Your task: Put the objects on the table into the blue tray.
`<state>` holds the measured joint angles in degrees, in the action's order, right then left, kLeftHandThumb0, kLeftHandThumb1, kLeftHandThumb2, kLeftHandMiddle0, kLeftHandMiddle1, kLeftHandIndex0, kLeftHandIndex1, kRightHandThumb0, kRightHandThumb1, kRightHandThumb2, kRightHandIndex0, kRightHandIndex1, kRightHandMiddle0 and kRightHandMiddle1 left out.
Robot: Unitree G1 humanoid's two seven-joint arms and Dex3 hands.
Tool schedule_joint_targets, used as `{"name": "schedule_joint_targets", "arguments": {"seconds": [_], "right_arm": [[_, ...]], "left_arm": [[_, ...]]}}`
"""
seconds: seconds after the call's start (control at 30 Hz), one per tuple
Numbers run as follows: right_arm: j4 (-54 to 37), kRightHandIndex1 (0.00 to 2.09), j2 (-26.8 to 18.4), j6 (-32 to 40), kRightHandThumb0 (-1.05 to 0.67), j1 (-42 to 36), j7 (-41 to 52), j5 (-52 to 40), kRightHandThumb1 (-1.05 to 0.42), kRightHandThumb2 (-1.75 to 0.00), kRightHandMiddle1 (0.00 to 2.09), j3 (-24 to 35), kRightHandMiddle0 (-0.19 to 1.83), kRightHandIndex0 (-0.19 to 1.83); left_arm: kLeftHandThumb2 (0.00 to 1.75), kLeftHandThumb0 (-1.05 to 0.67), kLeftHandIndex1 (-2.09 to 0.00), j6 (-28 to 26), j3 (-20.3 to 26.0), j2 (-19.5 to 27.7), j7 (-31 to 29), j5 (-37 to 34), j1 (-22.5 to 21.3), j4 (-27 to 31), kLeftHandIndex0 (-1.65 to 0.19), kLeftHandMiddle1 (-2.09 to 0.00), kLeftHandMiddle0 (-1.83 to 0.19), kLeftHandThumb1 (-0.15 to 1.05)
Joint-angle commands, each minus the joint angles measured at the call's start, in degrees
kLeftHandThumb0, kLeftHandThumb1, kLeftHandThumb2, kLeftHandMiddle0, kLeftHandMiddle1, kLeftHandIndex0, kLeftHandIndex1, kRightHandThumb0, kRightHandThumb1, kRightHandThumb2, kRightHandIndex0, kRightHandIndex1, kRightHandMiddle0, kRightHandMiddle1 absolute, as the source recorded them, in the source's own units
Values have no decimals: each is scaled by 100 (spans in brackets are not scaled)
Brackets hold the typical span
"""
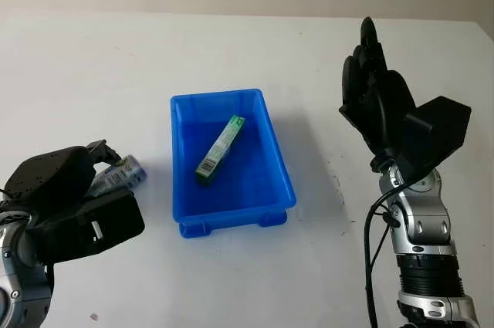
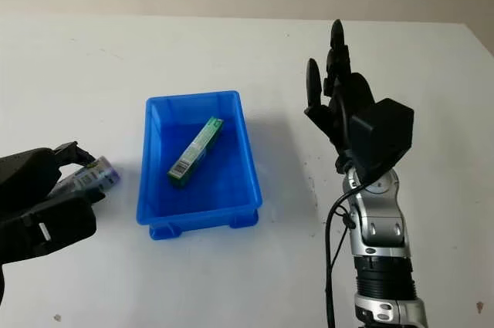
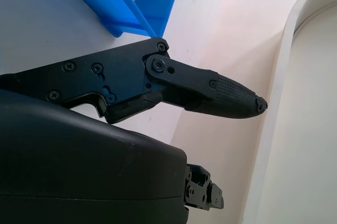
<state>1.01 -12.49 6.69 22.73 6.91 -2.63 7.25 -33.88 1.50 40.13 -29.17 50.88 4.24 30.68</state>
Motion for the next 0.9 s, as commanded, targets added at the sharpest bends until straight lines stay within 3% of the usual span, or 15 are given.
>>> {"name": "schedule_joint_targets", "arguments": {"seconds": [0.0,0.13,0.3,0.43,0.57,0.67,0.77,0.87], "right_arm": [[-25,0,-45,-102,-70,-25,26,-51,-105,-69,0,51,-19,-19],[11,0,-21,-116,-70,-12,16,-77,-105,-68,0,65,-19,-19],[37,0,6,-154,-70,-9,-27,-70,-105,-67,0,55,-19,-19],[66,0,8,-175,-69,-28,-35,-59,-105,-68,0,37,-19,-19],[35,0,29,-119,-68,-53,-36,-66,-105,-69,0,21,-19,-19],[63,0,41,-130,-68,-57,-37,-78,-105,-68,0,23,-19,-19],[68,0,31,-110,-69,-69,-22,-75,-105,-67,0,14,-19,-19],[61,0,22,-92,-69,-73,-16,-55,-105,-67,0,-4,-19,-19]], "left_arm": [[40,-56,-187,100,45,-93,118,-5,162,-94,-45,-197,-68,105],[43,-54,-208,179,58,-123,235,46,180,-126,-43,-209,-78,105],[42,-51,-209,214,98,-190,288,26,130,-66,-45,-209,-87,105],[42,-50,-209,599,312,-251,652,-197,89,-41,-49,-209,-94,105],[41,-50,-209,750,557,-380,832,-374,-87,305,-41,-209,-89,105],[36,-51,-209,690,671,-630,990,-390,-338,687,-41,-209,-77,105],[37,-51,-209,615,795,-740,1035,-375,-766,976,-39,-209,-81,105],[35,-50,-208,879,964,-921,1495,-625,-1213,987,-35,-209,-78,105]]}}
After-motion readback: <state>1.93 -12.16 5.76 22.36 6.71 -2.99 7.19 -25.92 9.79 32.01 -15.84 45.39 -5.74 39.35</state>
